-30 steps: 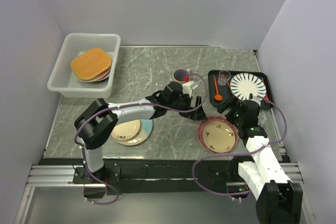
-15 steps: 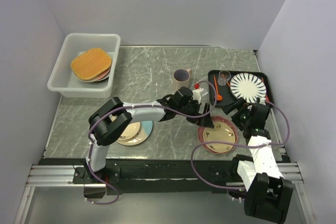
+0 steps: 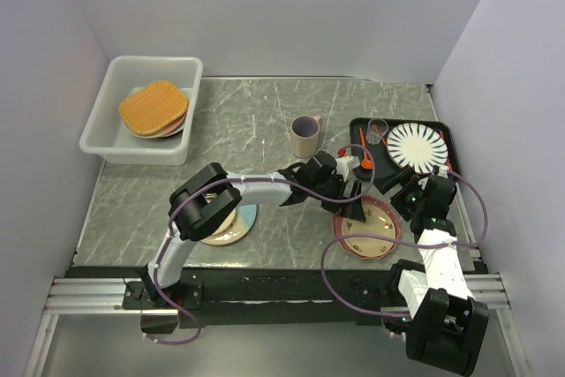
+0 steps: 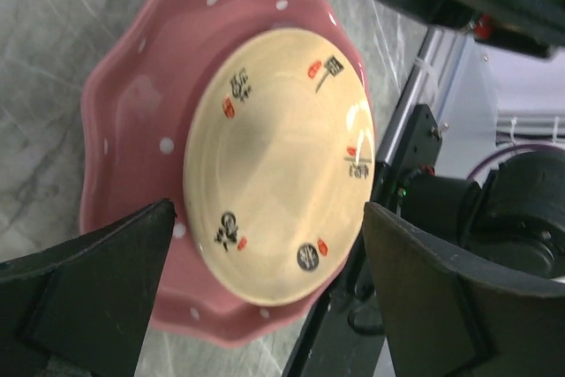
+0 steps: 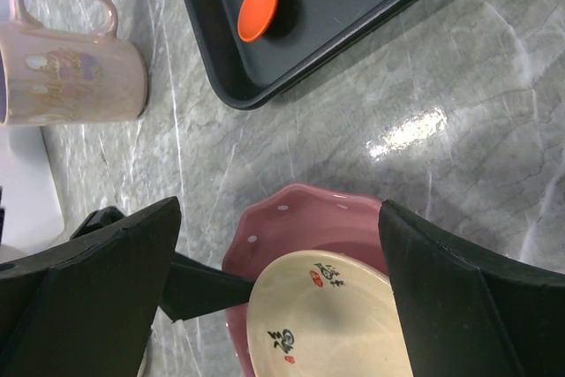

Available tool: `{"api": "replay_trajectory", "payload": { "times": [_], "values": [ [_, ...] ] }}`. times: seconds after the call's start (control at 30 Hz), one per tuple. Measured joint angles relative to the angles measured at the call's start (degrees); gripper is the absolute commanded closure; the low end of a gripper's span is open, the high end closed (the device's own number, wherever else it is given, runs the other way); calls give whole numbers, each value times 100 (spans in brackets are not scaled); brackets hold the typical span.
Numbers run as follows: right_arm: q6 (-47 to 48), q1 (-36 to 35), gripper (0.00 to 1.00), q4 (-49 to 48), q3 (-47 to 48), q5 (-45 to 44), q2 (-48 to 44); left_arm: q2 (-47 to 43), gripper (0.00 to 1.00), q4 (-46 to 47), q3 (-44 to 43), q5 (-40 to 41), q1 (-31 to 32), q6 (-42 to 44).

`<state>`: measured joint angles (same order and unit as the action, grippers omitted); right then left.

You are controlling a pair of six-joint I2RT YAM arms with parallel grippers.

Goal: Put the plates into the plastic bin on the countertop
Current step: Pick up the plate from the center of the board.

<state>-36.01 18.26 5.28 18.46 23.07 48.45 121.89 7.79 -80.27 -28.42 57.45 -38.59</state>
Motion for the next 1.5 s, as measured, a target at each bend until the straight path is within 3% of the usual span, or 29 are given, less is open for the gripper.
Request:
{"api": "replay_trajectory", "payload": {
  "times": [0.43,0.53,0.57,0.63,1.13,1.5],
  "values": [
    [11,57,0,-146,-15,138,48,549,51,-350,-640,155,98,50],
    [11,66,0,-184,-15,170,68,660,73,-595,-872,385,151,142],
    [11,66,0,-195,-15,179,74,695,86,-649,-914,448,170,162],
    [11,70,0,-219,-17,192,85,750,99,-758,-981,553,212,227],
    [11,90,0,-264,-20,234,90,697,99,-846,-966,688,247,175],
    [13,90,0,-269,-20,378,50,-37,99,-778,-48,929,-17,129]
  ]
}}
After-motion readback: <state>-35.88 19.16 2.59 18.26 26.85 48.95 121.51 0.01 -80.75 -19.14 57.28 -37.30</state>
